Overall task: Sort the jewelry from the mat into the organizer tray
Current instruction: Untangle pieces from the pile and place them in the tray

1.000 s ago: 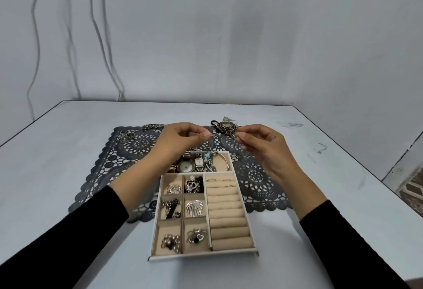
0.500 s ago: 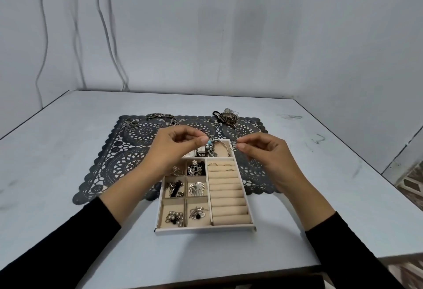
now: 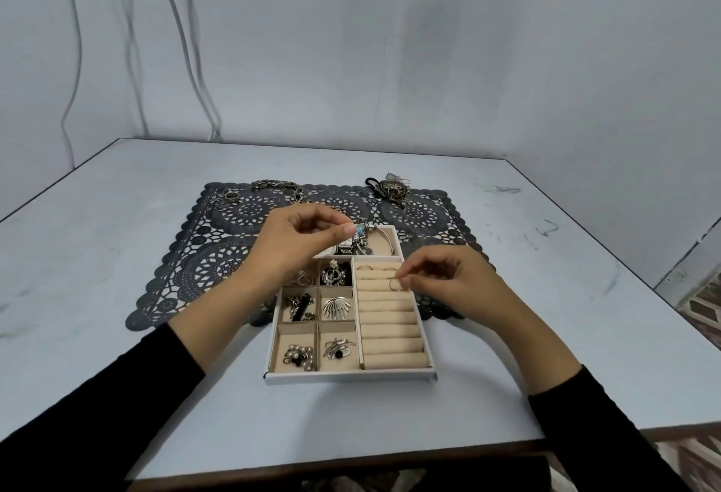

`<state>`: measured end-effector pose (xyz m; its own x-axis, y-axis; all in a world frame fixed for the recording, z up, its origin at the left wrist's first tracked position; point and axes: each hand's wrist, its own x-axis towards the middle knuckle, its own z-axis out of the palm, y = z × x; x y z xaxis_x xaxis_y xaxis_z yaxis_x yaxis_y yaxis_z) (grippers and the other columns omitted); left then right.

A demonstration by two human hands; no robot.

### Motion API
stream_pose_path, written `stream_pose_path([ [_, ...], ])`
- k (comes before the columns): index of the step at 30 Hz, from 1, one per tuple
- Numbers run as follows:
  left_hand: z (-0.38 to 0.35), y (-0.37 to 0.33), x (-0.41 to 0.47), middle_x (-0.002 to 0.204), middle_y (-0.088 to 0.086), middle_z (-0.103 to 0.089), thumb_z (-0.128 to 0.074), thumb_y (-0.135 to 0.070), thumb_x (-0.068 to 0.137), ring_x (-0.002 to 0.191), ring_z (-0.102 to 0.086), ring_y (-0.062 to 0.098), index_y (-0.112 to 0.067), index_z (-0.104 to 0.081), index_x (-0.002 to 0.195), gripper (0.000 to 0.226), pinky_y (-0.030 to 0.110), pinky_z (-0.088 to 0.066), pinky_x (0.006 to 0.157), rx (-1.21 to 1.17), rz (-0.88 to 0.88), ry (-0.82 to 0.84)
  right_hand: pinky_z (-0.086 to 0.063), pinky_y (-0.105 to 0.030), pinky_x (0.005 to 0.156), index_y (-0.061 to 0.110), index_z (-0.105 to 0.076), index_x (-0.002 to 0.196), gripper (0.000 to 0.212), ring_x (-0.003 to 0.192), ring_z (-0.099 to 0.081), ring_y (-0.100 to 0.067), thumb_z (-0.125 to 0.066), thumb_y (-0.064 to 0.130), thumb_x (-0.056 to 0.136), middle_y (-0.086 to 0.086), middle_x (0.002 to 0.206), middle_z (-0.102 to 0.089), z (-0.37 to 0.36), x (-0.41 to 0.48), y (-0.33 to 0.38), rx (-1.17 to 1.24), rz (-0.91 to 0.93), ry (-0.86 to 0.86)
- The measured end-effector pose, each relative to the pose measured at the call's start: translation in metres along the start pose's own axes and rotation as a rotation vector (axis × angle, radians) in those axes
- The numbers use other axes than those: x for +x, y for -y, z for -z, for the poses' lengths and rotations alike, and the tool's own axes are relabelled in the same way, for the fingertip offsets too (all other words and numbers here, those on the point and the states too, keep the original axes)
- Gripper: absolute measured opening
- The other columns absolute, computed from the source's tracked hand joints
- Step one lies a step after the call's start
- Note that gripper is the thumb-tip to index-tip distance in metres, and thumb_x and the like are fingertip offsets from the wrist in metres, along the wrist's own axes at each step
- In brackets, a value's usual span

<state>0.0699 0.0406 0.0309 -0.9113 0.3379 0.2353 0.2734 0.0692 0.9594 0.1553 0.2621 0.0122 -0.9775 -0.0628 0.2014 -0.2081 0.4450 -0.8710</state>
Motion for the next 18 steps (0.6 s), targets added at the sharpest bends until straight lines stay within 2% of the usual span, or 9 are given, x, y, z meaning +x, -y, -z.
stream_pose_path([
  [2,0.0,0.0,0.0,0.076,-0.002,-0.07,-0.079,-0.016,0.075,0.069,-0.063,0.002,-0.016,-0.075,0.084,0.01,0.013,-0.052,0.065,0.001,0.003,0.002,-0.053,-0.036,0.069,0.014,-0.074,0.085,0.007,0.071,-0.061,-0.015,-0.073,0.008,0.082,-0.008,0.079,-0.07,0.001,-0.001,0.001,-0.055,0.015,0.014],
  [7,-0.002,0.0,-0.001,0.074,-0.004,-0.07,-0.079,-0.016,0.076,0.068,-0.063,0.001,-0.017,-0.075,0.084,0.009,0.011,-0.051,0.061,0.004,0.003,0.002,-0.054,-0.035,0.074,0.02,-0.074,0.086,0.009,0.077,-0.063,-0.01,-0.072,0.012,0.083,0.007,0.083,-0.07,0.002,0.0,0.003,-0.198,0.086,0.036],
  [10,-0.002,0.0,-0.001,0.076,-0.003,-0.072,-0.08,-0.018,0.075,0.07,-0.064,0.003,-0.019,-0.075,0.083,0.009,0.012,-0.053,0.065,0.014,0.005,0.006,-0.053,-0.033,0.074,0.02,-0.075,0.085,0.009,0.078,-0.063,-0.009,-0.073,0.012,0.082,0.008,0.083,-0.069,0.004,0.003,0.004,-0.251,0.102,0.07],
  [14,-0.002,0.001,-0.001,0.072,-0.007,-0.071,-0.08,-0.019,0.074,0.069,-0.063,0.002,-0.021,-0.075,0.081,0.009,0.012,-0.051,0.06,-0.002,0.01,0.008,-0.051,-0.031,0.076,0.022,-0.075,0.085,0.012,0.083,-0.063,-0.009,-0.075,0.012,0.08,0.01,0.085,-0.068,0.008,0.008,0.007,-0.335,0.105,0.14],
  [18,-0.002,0.001,-0.001,0.071,-0.008,-0.071,-0.08,-0.017,0.075,0.068,-0.063,0.0,-0.02,-0.075,0.082,0.009,0.011,-0.05,0.061,0.006,0.005,0.007,-0.052,-0.034,0.08,0.023,-0.075,0.086,0.008,0.084,-0.064,-0.012,-0.075,0.017,0.08,0.007,0.087,-0.068,0.012,0.012,0.015,-0.299,0.043,0.161],
])
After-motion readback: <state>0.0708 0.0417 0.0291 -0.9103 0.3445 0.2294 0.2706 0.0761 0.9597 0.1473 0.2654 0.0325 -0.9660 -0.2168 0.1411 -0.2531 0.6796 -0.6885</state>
